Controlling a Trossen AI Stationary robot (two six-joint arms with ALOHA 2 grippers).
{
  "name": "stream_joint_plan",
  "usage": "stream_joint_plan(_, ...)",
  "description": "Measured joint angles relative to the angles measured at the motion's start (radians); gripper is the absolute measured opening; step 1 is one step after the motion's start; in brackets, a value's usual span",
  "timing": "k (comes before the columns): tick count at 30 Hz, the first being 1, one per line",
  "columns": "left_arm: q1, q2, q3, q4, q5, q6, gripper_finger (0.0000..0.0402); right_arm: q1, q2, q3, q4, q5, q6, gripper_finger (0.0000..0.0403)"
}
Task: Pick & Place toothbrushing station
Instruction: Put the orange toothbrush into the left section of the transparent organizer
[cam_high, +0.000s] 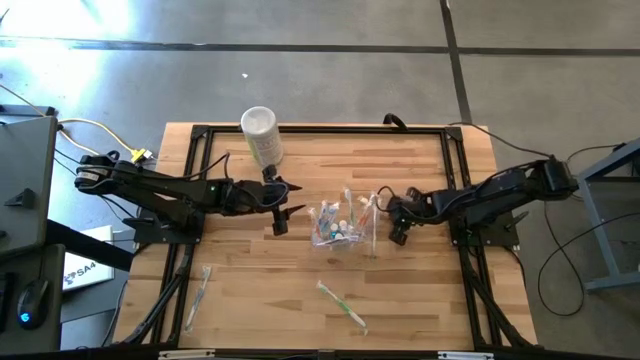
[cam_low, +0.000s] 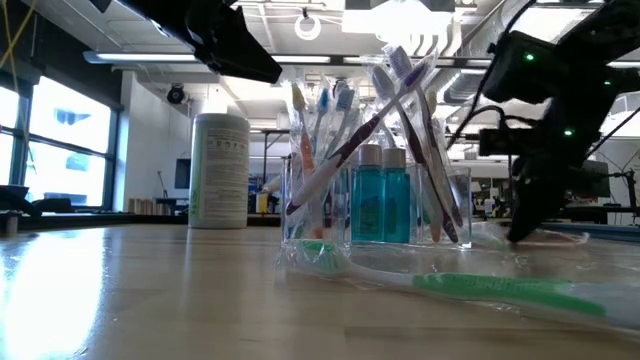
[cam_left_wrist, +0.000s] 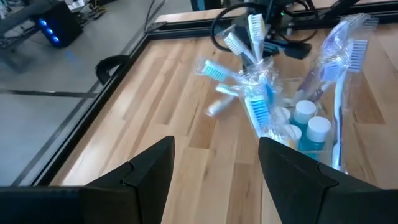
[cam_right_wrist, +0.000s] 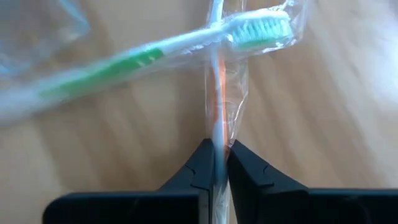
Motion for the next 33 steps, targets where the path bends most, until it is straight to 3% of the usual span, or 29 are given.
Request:
stream_joint_plan(8,0.0,0.0,0.0,0.0,0.007,0.001,0.0228,0.051,-0.184,0.042,-0.288,0.158,0.137,0.0019)
stream_joint_plan(15,0.0,0.0,0.0,0.0,0.01,0.003,0.0228,0.128,-0.315,0.084,-0.341,0.268,0.14,0.0019)
stream_joint_plan(22,0.0,0.0,0.0,0.049,0.013,-0.005,0.0228,0.212,-0.417,0.093,-0.295,0.435,0.138,0.0019)
stream_joint_plan(25,0.0,0.0,0.0,0.054,0.068,-0.005,0.0228,0.256,-0.442,0.093,-0.253,0.517,0.125,0.0019)
stream_joint_plan(33,0.0,0.035,0.0,0.088,0.112,-0.004,0.0228,0.391,-0.453,0.093,-0.053,0.709,-0.044,0.0019)
